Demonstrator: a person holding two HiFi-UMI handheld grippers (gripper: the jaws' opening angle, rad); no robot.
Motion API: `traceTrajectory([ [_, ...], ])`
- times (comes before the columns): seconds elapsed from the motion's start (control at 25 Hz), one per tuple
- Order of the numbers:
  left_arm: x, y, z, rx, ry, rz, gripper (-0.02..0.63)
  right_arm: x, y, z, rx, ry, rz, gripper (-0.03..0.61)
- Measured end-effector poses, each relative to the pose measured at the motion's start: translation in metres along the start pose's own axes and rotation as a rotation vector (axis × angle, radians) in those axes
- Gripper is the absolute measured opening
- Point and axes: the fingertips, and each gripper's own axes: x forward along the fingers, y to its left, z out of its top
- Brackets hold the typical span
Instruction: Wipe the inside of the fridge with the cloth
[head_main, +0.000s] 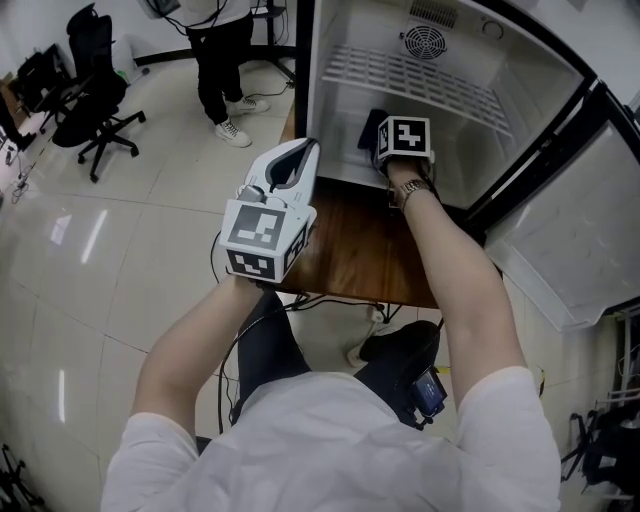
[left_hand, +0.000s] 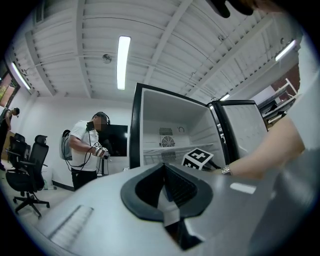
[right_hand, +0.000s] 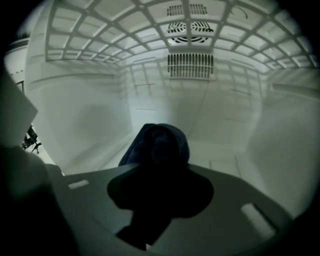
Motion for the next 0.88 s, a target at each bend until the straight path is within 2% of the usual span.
traceTrajectory([
  [0.28, 0.004, -0.009, -0.001, 0.000, 0.002, -0.012, 0.001, -0.010, -0.041, -0.010, 0.024, -0.003, -0.050, 0.103],
  [0.88, 0.012, -0.029, -0.001, 0.000, 0.003, -0.044, 0.002, -0.028, -0.100, -0.028, 0.071, 0.005, -0.147, 0.103],
])
